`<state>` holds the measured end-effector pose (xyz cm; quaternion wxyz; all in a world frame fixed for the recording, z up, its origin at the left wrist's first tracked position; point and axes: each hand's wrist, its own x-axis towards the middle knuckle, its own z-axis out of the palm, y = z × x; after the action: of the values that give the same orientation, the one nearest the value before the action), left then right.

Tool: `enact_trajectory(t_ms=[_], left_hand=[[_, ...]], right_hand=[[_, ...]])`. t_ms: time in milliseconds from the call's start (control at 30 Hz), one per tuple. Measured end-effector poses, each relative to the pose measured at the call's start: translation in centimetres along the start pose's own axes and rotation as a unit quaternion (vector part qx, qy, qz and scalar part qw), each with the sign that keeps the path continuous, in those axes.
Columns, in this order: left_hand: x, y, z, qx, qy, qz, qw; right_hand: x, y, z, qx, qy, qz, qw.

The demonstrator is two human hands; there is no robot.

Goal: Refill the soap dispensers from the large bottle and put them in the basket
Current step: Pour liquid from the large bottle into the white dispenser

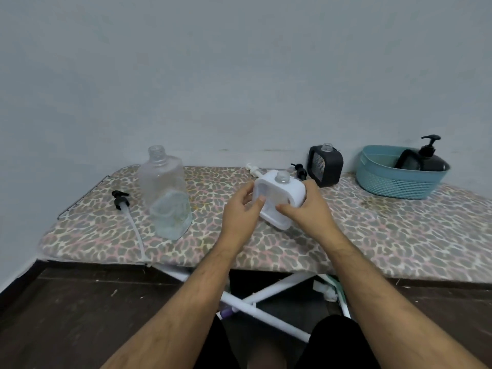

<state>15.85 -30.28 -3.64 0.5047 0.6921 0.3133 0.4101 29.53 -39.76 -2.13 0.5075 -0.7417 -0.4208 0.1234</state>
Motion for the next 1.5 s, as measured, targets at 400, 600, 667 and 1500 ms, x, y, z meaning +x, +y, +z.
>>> enact_trajectory(t_ms=[400,600,667,1500], left_hand=[[-1.2,-1.6,-1.3,-0.024,-0.056,-0.034,0.998],[-3.0,-1.2,-1.6,-0.030,-0.028,-0.030,0.999],[-4.0,-1.0,-2.3,-0.025,-0.011,-0.023,0.999],[-2.0,-1.9,-12.7,0.095,0.271,-0.021,0.958]], right_hand=[[-3.6,-0.6,3.5,-0.075,0.064,0.005,0.995],[-4.0,-0.1,4.0,-0.075,0.091,0.009,0.993],[-4.2,0.0,4.3,-0.074,0.094,0.006,0.993],[-3.3,0.5,6.4,-0.025,0.099,0.021,0.995]])
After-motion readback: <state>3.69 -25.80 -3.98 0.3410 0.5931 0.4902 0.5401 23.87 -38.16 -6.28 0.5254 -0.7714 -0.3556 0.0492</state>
